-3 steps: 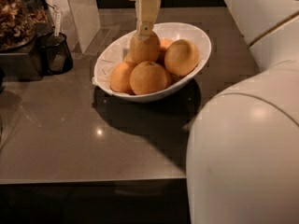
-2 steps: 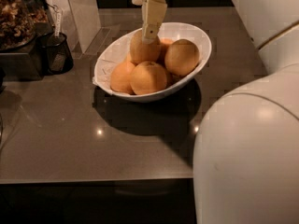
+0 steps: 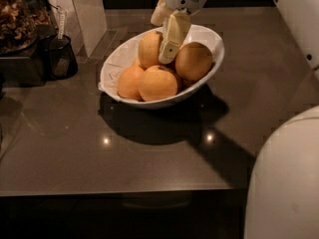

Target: Pick orange from white bowl

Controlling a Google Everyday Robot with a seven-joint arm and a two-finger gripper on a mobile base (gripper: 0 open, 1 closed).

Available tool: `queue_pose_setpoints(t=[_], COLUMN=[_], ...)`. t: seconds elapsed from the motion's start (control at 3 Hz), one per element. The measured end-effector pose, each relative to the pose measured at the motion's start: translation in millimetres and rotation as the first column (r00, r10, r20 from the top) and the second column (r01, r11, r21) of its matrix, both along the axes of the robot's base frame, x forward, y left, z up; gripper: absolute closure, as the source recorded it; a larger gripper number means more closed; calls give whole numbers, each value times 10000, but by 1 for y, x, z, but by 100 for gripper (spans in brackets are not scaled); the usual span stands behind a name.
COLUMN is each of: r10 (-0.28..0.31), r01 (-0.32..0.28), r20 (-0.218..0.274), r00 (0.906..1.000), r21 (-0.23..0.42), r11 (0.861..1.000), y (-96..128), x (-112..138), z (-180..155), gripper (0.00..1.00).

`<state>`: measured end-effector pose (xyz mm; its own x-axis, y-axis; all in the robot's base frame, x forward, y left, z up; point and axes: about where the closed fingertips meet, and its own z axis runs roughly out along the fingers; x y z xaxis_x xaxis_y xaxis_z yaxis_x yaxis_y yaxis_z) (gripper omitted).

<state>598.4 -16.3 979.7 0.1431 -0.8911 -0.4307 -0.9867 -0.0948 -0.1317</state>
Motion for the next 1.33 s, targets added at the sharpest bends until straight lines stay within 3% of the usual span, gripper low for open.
queue_pose_setpoints(t=[0.67,1.33], r10=[504,1209], r01=[-484,-1212], r20=[-556,144], r00=[9972,9926], r21=[372,270], r11=[9981,9923], y=[11,40], x=[-4,22], z=[-19,-5], gripper=[21,20])
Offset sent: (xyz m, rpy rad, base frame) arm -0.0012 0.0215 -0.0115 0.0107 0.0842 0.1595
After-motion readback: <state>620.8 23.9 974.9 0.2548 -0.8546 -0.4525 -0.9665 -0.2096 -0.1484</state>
